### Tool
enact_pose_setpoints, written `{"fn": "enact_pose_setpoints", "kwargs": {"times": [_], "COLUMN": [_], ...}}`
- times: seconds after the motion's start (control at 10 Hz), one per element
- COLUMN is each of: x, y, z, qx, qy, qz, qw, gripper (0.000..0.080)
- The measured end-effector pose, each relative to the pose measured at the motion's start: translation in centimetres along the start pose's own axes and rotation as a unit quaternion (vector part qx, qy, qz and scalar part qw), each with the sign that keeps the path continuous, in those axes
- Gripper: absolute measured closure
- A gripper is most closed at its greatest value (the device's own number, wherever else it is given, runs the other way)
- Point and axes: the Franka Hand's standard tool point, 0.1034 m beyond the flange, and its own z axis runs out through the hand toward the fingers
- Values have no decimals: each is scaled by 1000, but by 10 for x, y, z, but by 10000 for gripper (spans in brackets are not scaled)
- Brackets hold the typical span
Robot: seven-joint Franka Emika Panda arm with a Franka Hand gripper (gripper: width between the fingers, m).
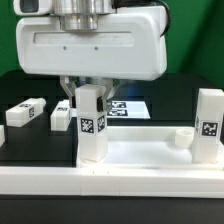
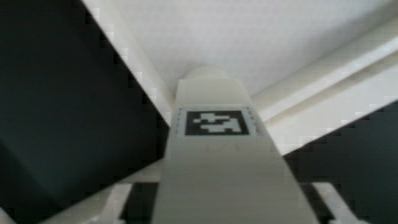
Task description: Assemble desk
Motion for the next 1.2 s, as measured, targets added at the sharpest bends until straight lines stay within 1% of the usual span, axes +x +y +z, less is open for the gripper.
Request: {"fn": "enact_pose_setpoints", "kwargs": {"times": [0.1,0.3,0.5,0.7,0.8,0.9,1.0,1.1,1.2], "x": [-1,-4,-5,-5,-5,-5,-5,-6,-6], "y": [-1,-2,-3,-3,-3,-3,-3,-4,-5], "z": [0,0,1,1,1,1,2,2,2], "qx": [-1,-3,-5,-5,-5,-5,-8,-11,-10], "qy": [-3,-10,-10,-10,-10,-10,-9,-8,-9], "qz": [58,157,256,295,289,288,237,164,107], "qw": [998,987,967,955,957,958,971,986,994], "gripper": [510,509,509,509,421,233,233,175,157]}}
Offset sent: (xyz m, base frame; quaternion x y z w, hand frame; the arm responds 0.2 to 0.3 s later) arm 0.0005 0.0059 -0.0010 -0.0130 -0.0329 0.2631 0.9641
